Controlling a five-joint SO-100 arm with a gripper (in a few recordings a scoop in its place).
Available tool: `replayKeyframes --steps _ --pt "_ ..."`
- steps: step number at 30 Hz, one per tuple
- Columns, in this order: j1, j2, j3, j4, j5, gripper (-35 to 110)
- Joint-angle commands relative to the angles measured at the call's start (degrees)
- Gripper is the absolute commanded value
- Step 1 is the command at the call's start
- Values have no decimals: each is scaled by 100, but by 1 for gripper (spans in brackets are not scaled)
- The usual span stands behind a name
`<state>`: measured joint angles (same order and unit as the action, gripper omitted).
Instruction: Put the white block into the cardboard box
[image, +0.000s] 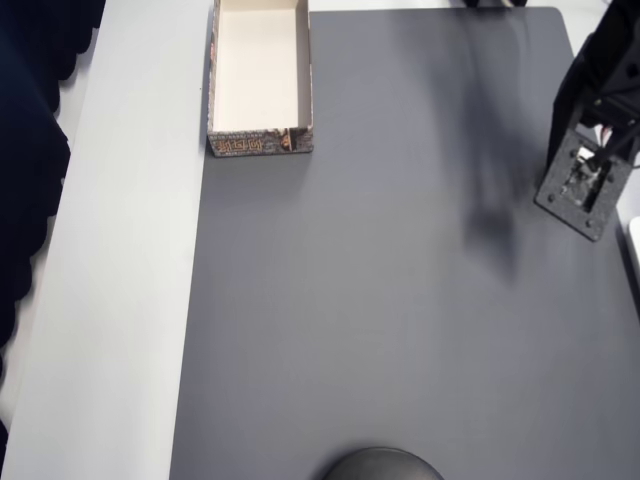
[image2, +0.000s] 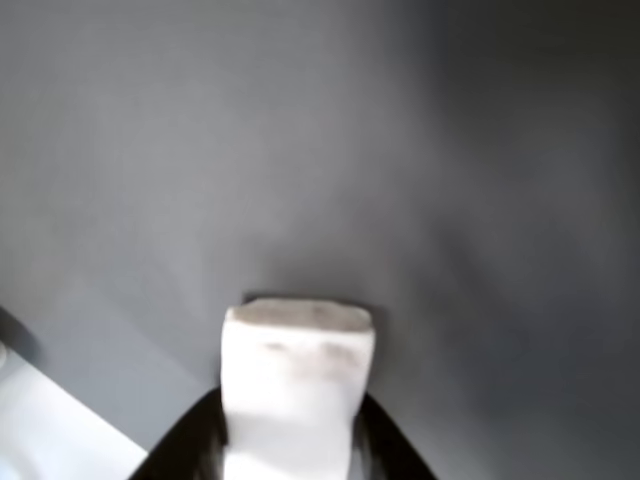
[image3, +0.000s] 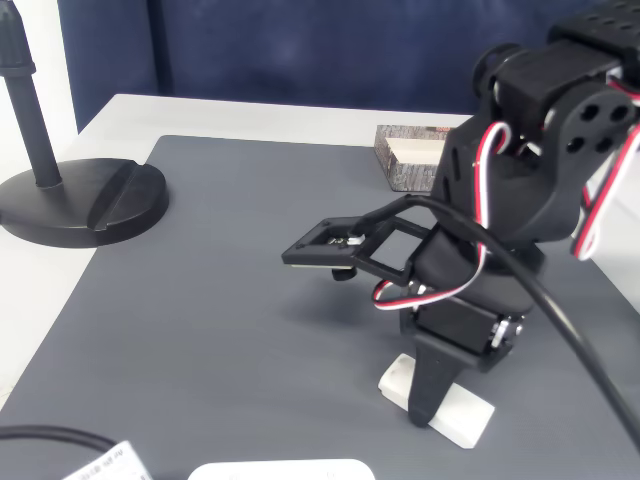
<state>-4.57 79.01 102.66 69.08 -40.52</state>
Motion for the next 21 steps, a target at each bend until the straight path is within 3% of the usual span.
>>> replayKeyframes --steps 1,7,21 --pt "-35 9 -229 105 97 1" --pt "0 26 -475 343 123 -2" --pt "853 1151 -1547 2435 589 -2"
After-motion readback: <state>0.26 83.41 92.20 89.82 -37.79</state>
